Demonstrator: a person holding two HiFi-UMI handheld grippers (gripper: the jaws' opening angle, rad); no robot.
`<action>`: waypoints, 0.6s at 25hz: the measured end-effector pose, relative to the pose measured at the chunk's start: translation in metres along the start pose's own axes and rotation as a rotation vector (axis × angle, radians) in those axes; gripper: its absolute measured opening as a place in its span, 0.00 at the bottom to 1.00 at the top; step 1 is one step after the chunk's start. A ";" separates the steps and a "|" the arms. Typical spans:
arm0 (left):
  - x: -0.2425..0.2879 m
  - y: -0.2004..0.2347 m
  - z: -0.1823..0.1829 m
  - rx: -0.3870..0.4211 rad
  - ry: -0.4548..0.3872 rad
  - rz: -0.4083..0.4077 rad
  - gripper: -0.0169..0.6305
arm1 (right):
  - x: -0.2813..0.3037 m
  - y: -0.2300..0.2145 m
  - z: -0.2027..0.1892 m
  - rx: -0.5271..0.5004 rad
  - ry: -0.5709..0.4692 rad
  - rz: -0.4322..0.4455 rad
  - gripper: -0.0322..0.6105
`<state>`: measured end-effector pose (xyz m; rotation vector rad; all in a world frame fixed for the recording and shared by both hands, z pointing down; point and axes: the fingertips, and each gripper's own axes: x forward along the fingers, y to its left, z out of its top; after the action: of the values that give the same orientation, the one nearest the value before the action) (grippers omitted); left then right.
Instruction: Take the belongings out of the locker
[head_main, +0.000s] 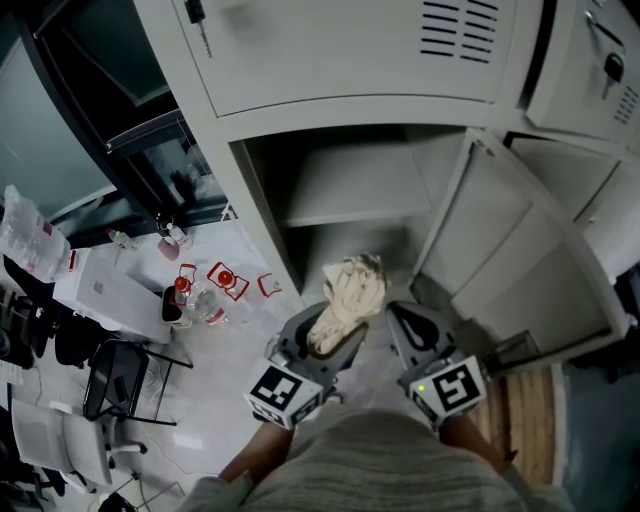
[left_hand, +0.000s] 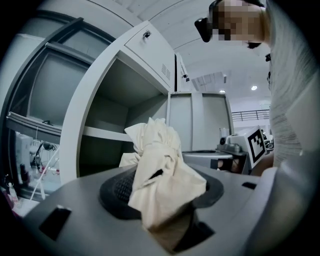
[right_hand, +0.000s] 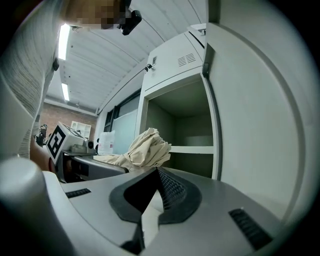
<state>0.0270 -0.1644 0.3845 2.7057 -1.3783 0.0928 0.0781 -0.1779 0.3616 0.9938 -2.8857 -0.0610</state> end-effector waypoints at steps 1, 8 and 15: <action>-0.001 -0.001 0.002 0.008 -0.009 -0.002 0.40 | 0.000 0.001 0.001 -0.019 -0.002 -0.004 0.05; -0.015 -0.003 0.010 0.004 -0.030 0.018 0.40 | -0.001 0.006 0.012 -0.059 -0.038 -0.009 0.05; -0.026 -0.005 0.013 -0.006 -0.052 0.031 0.40 | -0.002 0.016 0.012 -0.027 -0.046 0.013 0.05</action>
<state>0.0156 -0.1422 0.3691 2.7012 -1.4321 0.0212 0.0686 -0.1640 0.3503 0.9818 -2.9241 -0.1237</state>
